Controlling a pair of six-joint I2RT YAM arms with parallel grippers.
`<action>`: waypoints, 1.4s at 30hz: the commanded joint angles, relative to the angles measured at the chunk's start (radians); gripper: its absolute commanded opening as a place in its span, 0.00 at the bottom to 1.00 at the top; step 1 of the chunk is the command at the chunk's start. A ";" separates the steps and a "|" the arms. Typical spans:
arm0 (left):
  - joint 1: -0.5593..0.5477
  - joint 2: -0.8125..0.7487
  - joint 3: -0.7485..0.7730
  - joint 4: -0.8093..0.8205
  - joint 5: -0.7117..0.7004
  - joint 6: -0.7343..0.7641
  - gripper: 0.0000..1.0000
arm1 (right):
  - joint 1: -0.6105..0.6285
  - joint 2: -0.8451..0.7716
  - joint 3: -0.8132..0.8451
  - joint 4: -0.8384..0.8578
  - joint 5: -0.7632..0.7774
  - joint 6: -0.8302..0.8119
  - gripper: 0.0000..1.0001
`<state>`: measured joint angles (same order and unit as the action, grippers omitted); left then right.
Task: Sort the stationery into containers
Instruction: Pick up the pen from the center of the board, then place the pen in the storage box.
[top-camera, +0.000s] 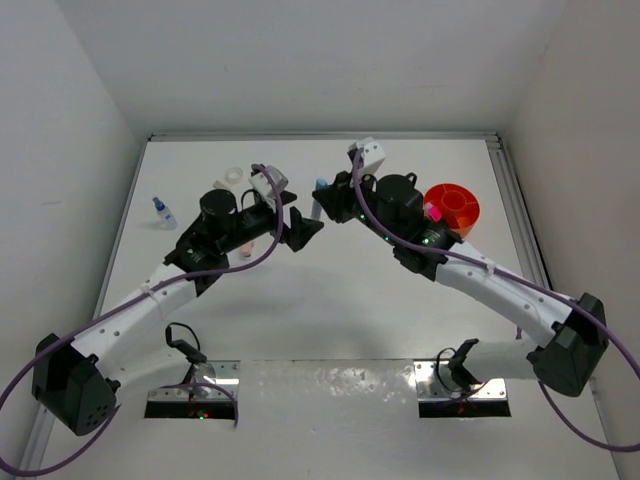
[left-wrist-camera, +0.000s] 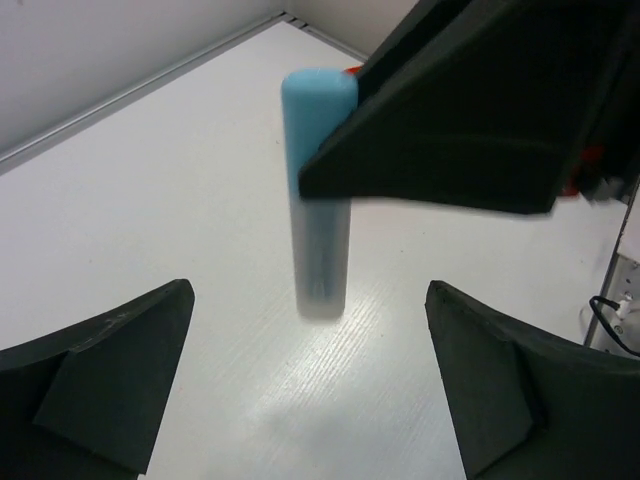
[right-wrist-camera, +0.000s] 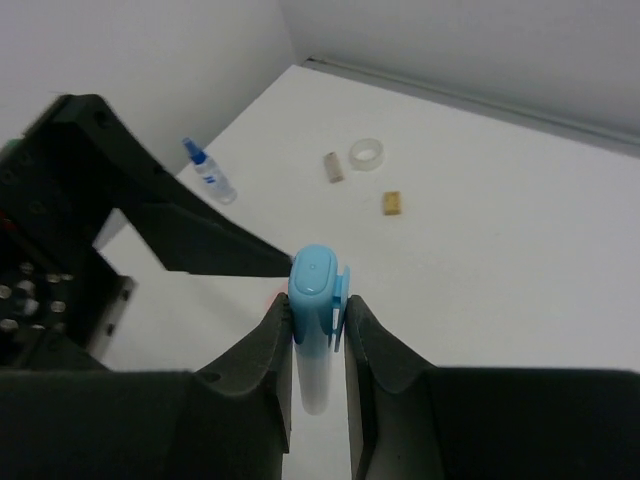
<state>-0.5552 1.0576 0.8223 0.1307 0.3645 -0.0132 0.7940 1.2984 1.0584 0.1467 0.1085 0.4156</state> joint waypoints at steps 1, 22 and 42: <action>-0.008 -0.034 -0.012 0.014 0.031 0.009 1.00 | -0.077 -0.088 -0.033 -0.025 0.055 -0.159 0.00; 0.034 -0.142 -0.127 -0.054 -0.133 0.062 1.00 | -0.829 -0.183 -0.386 0.105 -0.216 -0.482 0.00; 0.064 -0.097 -0.118 -0.014 -0.124 0.070 1.00 | -0.901 -0.128 -0.571 0.430 -0.375 -0.555 0.00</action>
<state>-0.5083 0.9638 0.6979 0.0647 0.2451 0.0475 -0.0818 1.1545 0.5102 0.4797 -0.2150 -0.1104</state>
